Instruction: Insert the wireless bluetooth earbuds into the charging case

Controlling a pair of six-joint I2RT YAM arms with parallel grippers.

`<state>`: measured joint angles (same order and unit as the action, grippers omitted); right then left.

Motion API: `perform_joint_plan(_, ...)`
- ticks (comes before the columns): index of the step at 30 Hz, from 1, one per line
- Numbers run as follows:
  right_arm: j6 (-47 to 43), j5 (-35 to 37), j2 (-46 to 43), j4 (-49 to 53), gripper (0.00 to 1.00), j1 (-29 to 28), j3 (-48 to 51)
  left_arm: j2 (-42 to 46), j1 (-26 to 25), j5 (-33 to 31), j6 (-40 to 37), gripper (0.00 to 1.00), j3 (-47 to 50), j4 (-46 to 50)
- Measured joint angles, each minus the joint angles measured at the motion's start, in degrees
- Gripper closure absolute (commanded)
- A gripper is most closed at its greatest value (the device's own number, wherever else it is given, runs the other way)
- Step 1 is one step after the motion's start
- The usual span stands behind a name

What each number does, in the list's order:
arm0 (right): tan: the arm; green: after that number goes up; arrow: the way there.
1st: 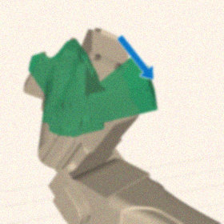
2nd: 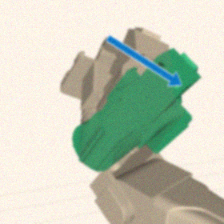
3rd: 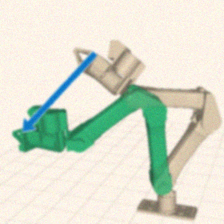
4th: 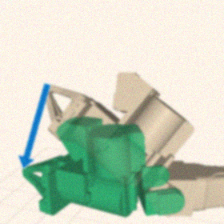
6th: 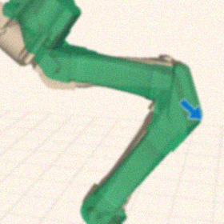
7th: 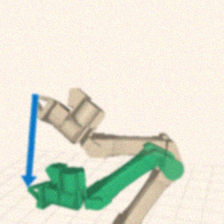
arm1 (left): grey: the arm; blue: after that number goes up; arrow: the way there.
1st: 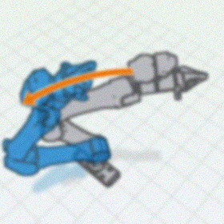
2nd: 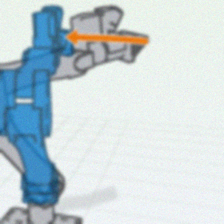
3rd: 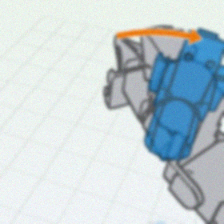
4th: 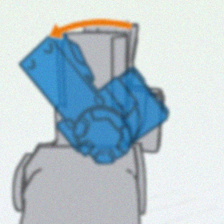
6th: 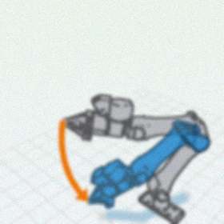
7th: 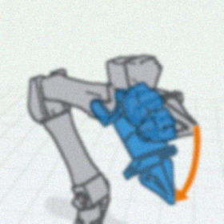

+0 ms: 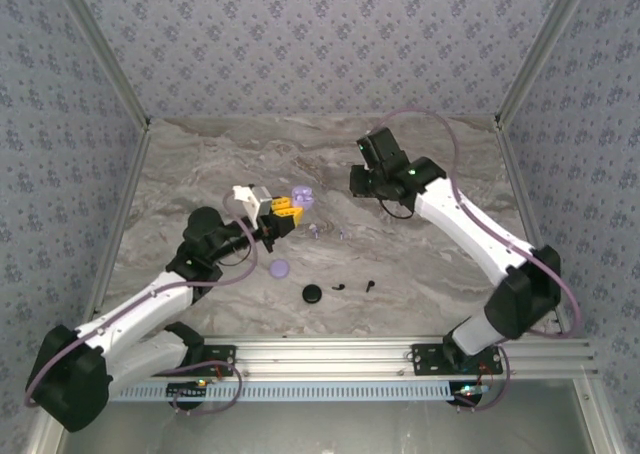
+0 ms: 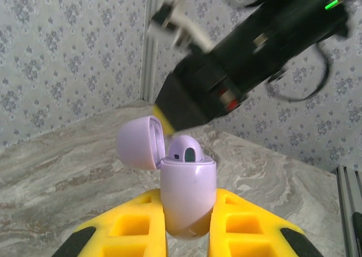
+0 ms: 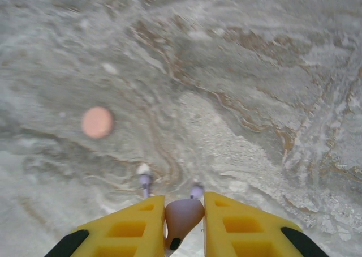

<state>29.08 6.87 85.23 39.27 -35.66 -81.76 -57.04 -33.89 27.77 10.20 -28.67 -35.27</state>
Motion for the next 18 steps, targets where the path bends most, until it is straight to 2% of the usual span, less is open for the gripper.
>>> perform_joint_plan(8,0.1,0.9,-7.5,-0.7,0.77,-6.8,0.5,-5.1,0.0,0.1,1.3,1.00,-1.5,-2.3)
perform_joint_plan(18,0.5,1.2,-8.7,-5.3,0.78,-12.1,0.5,-7.2,-1.7,0.9,1.9,1.00,-2.7,-4.5)
